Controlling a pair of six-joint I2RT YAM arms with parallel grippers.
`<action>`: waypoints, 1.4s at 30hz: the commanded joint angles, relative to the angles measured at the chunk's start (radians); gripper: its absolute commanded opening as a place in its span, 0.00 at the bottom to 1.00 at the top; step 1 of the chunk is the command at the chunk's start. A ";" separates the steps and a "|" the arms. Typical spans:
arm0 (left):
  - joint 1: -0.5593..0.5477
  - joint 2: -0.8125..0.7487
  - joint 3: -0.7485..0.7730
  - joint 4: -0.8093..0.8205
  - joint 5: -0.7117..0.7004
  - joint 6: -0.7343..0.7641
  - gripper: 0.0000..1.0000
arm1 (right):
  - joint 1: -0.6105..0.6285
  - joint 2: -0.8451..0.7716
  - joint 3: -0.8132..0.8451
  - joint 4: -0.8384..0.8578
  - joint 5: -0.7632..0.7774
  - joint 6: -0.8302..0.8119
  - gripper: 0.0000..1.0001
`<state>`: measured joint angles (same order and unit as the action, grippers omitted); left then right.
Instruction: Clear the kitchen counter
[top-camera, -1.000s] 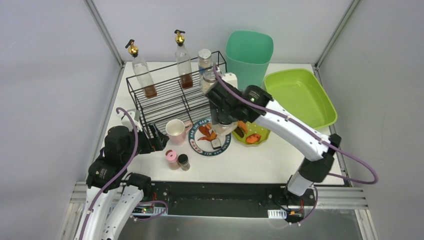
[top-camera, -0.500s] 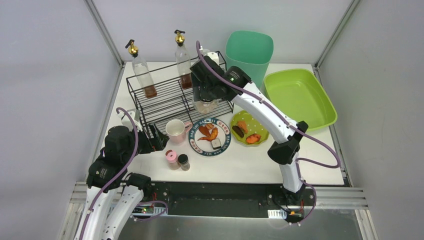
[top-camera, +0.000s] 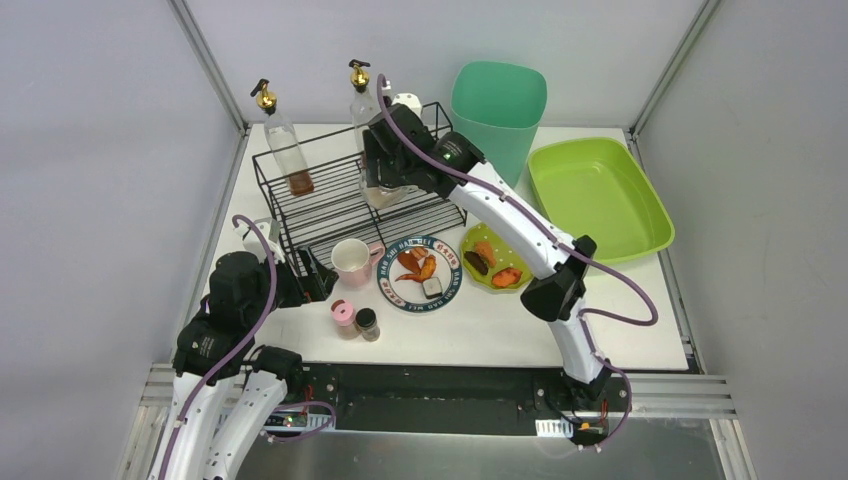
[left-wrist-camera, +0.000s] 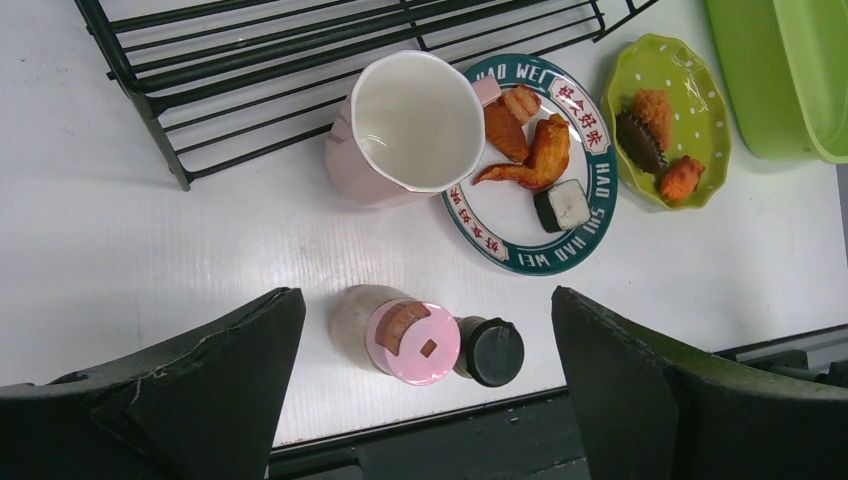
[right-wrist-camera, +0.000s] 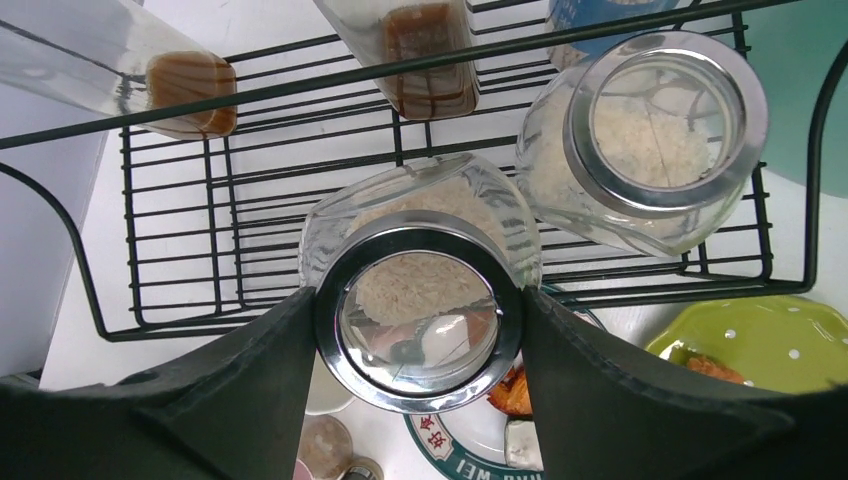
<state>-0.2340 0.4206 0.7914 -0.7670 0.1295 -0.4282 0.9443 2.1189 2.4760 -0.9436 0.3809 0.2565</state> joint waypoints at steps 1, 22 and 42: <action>0.011 -0.003 -0.001 0.026 -0.002 0.011 1.00 | -0.013 0.008 0.030 0.130 0.012 -0.005 0.08; 0.012 0.001 0.000 0.026 0.008 0.012 1.00 | -0.047 0.116 0.067 0.085 -0.006 0.015 0.51; 0.010 0.027 0.002 0.032 0.077 0.018 1.00 | -0.029 0.042 -0.040 0.171 -0.056 0.022 0.99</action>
<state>-0.2340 0.4274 0.7910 -0.7666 0.1337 -0.4282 0.8986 2.2486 2.4783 -0.8253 0.3405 0.2764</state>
